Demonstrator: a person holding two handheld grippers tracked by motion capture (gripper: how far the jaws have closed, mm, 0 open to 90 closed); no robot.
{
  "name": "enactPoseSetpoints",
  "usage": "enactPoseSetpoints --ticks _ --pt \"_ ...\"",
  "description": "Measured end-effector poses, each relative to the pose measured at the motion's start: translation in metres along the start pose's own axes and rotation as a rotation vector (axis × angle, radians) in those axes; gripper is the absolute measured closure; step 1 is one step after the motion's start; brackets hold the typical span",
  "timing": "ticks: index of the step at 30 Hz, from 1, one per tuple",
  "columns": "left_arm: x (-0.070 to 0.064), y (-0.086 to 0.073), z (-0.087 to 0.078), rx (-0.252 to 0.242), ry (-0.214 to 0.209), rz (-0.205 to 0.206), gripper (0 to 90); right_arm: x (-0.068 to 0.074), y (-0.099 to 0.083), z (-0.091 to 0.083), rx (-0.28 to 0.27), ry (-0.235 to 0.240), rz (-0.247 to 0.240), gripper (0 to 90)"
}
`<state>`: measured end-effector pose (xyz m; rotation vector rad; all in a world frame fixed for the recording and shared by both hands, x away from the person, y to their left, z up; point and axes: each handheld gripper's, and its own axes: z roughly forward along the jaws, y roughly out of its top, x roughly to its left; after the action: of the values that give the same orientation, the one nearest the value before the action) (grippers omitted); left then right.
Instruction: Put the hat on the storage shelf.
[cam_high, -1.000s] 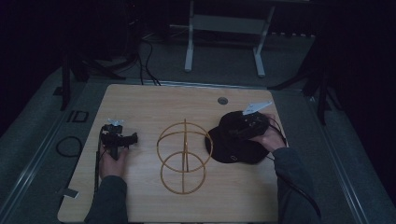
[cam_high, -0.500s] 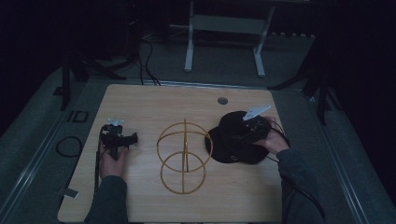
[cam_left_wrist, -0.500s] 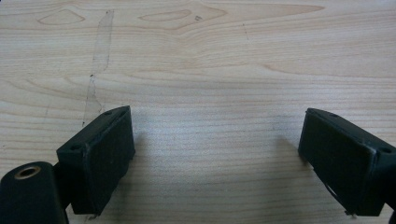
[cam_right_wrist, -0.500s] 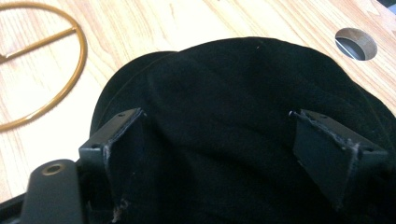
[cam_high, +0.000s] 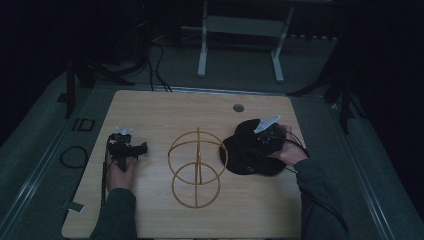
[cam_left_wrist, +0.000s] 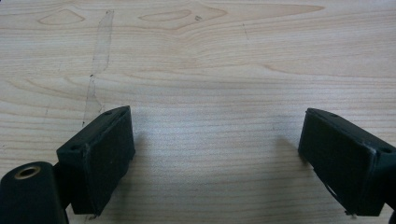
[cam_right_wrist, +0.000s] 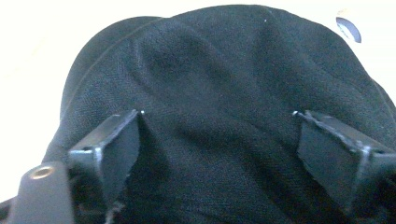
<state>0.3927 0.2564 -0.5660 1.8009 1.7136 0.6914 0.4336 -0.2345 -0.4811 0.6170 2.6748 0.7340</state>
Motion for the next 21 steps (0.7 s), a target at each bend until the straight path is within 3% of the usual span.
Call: enactPoseSetpoints --ticks 2,3,7,10,12,17,21 --pt "0.000 0.000 0.000 0.000 0.000 0.000 10.2 -0.001 0.000 0.000 0.001 0.002 0.004 16.7" --pt "0.000 0.000 0.000 0.000 0.000 0.000 10.2 -0.002 -0.001 0.001 0.003 0.006 0.018 24.6" --pt "0.000 0.000 0.000 0.000 0.000 0.000 10.2 -0.003 -0.004 0.001 0.008 0.014 0.028 35.0" --pt "0.000 0.000 0.000 0.000 0.000 0.000 10.2 -0.003 -0.005 0.002 0.011 0.011 0.030 38.1" --pt "0.000 0.000 0.000 0.000 0.000 0.000 10.2 -0.003 -0.008 0.004 0.023 0.026 0.042 55.6" --pt "0.000 0.000 0.000 0.000 0.000 0.000 10.2 -0.002 -0.011 0.008 0.054 0.019 0.037 68.8" --pt "0.000 0.000 0.000 0.000 0.000 0.000 10.2 -0.002 -0.014 0.011 0.065 0.034 0.050 88.4"
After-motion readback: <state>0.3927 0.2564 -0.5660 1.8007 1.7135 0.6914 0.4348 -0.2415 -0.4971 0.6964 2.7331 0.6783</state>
